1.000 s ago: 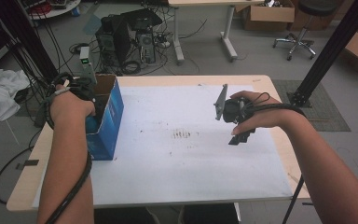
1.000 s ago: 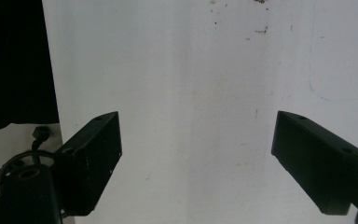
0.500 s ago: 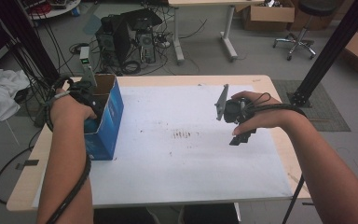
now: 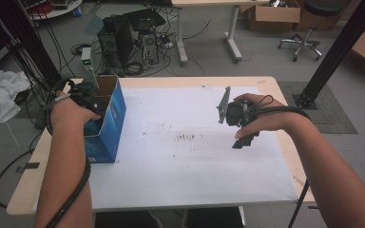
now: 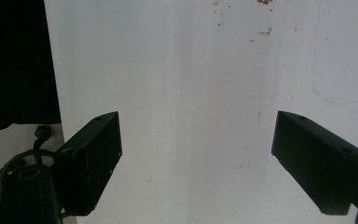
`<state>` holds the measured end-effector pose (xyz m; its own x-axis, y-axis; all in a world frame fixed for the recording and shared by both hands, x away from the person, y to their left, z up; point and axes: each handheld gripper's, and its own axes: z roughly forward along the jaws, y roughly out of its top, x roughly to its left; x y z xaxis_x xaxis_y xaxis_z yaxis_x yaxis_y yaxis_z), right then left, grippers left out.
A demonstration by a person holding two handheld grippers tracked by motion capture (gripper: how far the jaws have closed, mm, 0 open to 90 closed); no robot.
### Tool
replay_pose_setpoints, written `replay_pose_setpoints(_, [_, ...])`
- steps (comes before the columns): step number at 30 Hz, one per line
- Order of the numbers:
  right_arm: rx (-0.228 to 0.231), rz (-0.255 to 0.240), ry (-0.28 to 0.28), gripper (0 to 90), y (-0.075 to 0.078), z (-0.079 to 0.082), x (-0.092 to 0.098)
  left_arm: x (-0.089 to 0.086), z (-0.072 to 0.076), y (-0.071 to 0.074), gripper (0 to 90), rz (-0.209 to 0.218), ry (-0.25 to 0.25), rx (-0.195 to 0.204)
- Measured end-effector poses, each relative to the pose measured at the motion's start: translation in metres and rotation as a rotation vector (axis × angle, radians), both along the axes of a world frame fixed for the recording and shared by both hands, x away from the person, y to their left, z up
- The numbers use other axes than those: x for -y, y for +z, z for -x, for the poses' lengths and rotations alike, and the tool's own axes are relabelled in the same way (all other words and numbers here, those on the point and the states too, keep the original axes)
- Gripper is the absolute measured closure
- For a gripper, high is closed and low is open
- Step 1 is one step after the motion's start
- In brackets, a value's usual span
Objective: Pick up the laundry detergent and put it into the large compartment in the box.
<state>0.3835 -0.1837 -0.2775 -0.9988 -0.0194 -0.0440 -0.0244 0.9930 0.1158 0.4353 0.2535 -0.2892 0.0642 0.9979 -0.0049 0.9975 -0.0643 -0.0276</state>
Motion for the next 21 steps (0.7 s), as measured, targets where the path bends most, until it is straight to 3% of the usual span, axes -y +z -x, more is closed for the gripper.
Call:
replay_pose_setpoints(8, [0.005,-0.006,0.002,16.1,0.000,0.000,-0.001,0.000,0.001,0.002,36.7,0.006,0.005,-0.001])
replay_pose_setpoints(21, [0.009,-0.007,0.006,16.1,0.001,0.002,-0.002,0.008,0.002,0.019,31.2,-0.029,-0.020,0.022])
